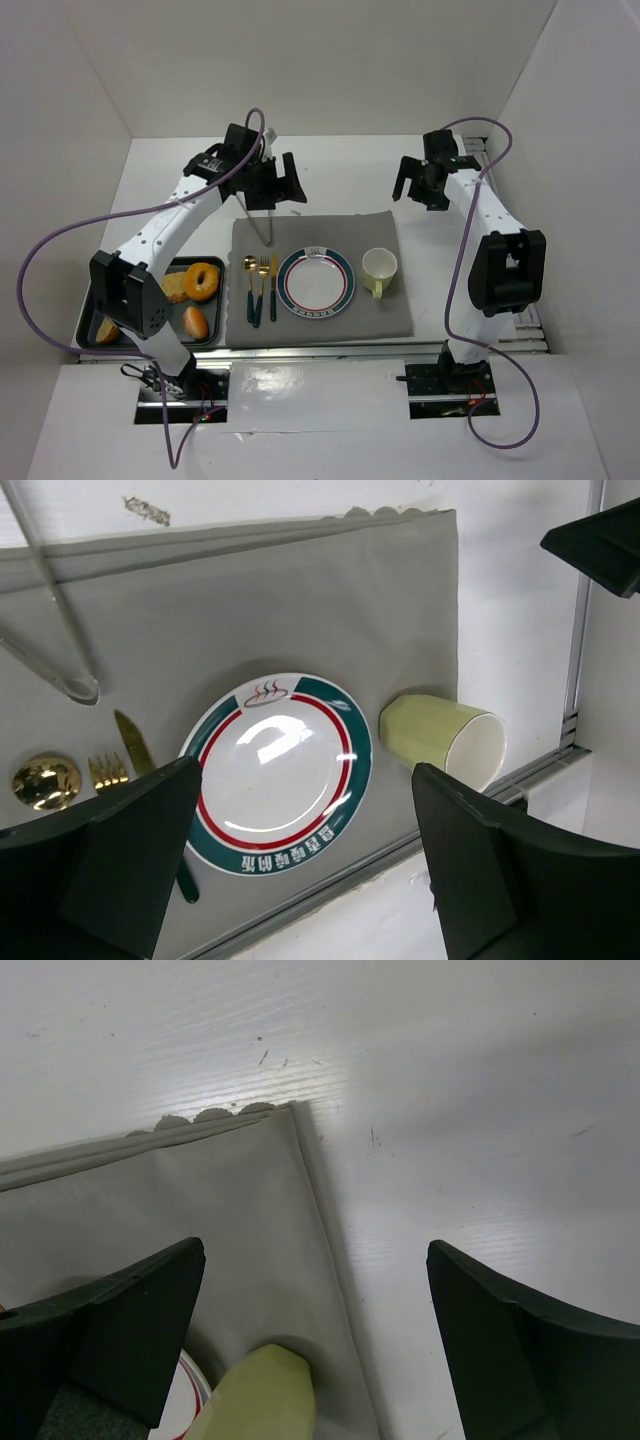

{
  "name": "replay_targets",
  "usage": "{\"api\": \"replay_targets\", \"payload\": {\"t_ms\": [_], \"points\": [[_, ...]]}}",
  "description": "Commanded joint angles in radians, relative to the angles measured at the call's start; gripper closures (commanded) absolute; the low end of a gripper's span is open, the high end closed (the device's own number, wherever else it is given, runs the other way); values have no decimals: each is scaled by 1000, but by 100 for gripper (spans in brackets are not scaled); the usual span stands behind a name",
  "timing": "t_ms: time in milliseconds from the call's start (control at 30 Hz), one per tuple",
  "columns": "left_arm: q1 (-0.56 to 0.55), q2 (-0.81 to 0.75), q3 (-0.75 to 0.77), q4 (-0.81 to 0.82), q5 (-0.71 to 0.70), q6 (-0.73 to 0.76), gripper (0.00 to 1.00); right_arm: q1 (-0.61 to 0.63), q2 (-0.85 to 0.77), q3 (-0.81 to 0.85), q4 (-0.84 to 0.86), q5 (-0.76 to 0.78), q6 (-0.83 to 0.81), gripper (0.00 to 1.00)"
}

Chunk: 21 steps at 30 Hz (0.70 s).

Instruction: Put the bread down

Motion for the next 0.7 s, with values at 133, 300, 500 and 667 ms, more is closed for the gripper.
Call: {"api": "replay_targets", "payload": {"t_ms": [133, 300, 500, 667], "points": [[37, 6, 24, -54, -54, 17, 0, 15, -23, 26, 39, 18, 3, 1], [37, 46, 64, -118, -160, 28, 0, 15, -32, 26, 39, 18, 3, 1], [5, 187, 205, -249, -336, 28, 0, 15, -66, -16, 62, -2, 3, 1], [-29, 250, 268, -261, -347, 28, 0, 24, -46, 4, 36, 9, 3, 1]]}}
